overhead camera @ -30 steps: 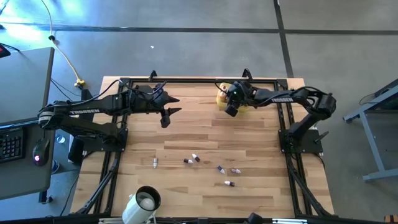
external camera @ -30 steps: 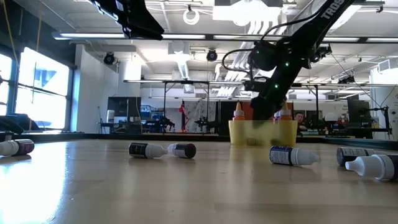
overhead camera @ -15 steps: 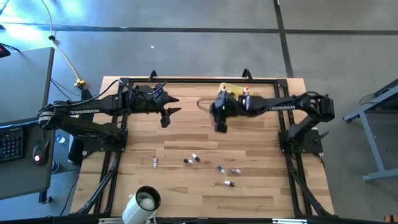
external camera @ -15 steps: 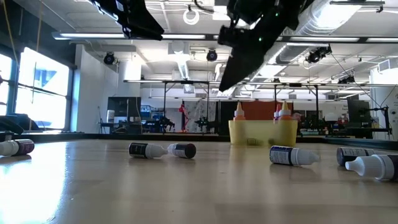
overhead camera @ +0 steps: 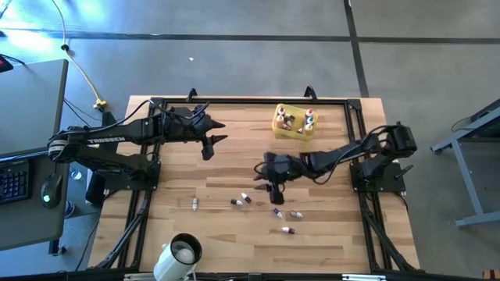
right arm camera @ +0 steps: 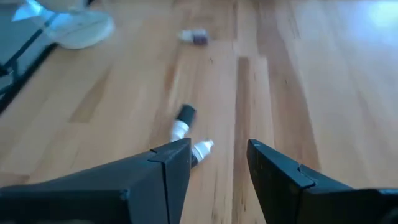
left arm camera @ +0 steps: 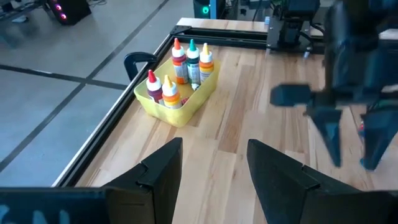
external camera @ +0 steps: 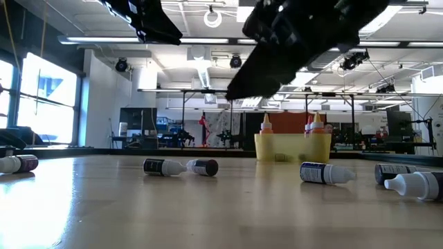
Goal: Pick & Place food coloring
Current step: Put the small red food coloring bottle into the yellow bin
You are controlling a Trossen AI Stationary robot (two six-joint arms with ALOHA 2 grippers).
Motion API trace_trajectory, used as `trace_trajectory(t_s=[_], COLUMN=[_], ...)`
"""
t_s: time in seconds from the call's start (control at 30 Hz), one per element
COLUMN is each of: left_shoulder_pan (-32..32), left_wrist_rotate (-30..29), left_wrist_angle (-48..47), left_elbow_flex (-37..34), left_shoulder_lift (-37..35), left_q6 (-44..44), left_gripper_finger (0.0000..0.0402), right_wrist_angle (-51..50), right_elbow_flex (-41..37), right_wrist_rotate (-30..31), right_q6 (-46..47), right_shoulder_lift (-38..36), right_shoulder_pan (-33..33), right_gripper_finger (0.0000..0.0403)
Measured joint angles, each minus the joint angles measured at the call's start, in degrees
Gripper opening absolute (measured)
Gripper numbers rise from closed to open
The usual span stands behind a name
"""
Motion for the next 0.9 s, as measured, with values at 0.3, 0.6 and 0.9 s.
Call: trace_trajectory(t_s=[0.3,0.6,0.9], left_shoulder_pan=[0.0,0.0,0.0], left_wrist_rotate=[0.0,4.0,4.8], left_wrist_angle=[0.0,0.0,0.0], left_elbow_flex=[0.0,0.0,0.0], left_shoulder_lift=[0.0,0.0,0.0], left_q6=[-1.0,-1.0,-1.1], left_gripper_finger=[0.0179,0.0179,0.0179], right_wrist_angle=[4.2,-6.2,-5.8], right_elbow_flex=[3.1,11.2,12.5], right_wrist_rotate=[5.9,11.8,12.0], right_q6=[8.8,15.0,18.5], right_shoulder_lift=[12.9,17.5,17.5], right_shoulder_pan=[3.6,5.5,7.5], right_gripper_finger=[0.0152,0.0152,0.0152])
